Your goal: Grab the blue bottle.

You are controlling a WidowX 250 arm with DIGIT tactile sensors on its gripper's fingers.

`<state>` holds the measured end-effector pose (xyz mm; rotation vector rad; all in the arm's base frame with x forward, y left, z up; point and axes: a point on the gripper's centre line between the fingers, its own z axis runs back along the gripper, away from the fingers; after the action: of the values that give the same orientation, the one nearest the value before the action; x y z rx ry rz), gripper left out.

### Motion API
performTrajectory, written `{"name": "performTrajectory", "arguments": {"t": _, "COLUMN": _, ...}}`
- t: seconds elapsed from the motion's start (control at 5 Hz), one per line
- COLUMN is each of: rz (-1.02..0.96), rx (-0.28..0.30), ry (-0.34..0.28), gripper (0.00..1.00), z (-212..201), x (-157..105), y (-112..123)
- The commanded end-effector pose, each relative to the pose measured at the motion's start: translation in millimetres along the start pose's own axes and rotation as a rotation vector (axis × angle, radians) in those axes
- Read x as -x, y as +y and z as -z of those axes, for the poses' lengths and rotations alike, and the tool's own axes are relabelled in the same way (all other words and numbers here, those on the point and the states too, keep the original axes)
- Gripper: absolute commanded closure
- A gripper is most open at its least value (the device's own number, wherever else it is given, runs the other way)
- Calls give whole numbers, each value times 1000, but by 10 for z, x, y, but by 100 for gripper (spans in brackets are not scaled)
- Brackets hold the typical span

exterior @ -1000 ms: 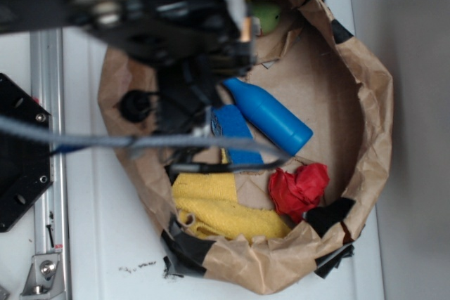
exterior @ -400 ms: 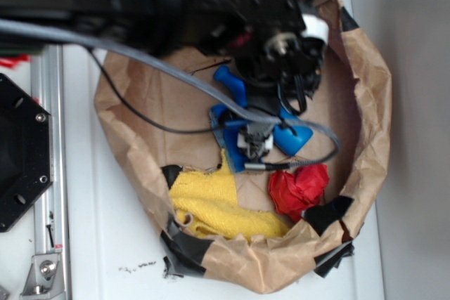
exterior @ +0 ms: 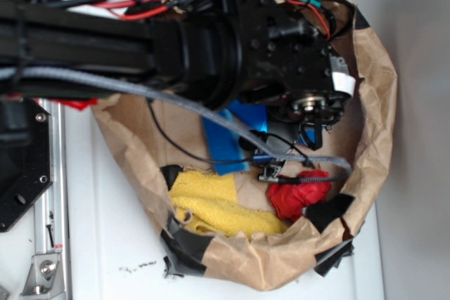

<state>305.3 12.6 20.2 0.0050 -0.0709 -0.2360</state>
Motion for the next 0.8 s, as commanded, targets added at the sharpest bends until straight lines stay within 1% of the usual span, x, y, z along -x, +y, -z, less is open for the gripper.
{"name": "performTrajectory", "arguments": {"t": 0.0, "rz": -51, "rx": -116, "ry": -13, "gripper": 100, "z": -779, "x": 129, "y": 139}}
{"name": "performTrajectory", "arguments": {"t": 0.2, "rz": -307, "rx": -65, "ry": -24, "gripper": 100, "z": -1293, "x": 415, "y": 166}}
{"name": "performTrajectory", "arguments": {"t": 0.4, "rz": -558, "rx": -86, "ry": -77, "gripper": 100, "z": -1778, "x": 408, "y": 138}}
{"name": "performTrajectory", "arguments": {"t": 0.6, "rz": -624, "rx": -106, "ry": -61, "gripper": 100, "z": -2004, "x": 346, "y": 101}}
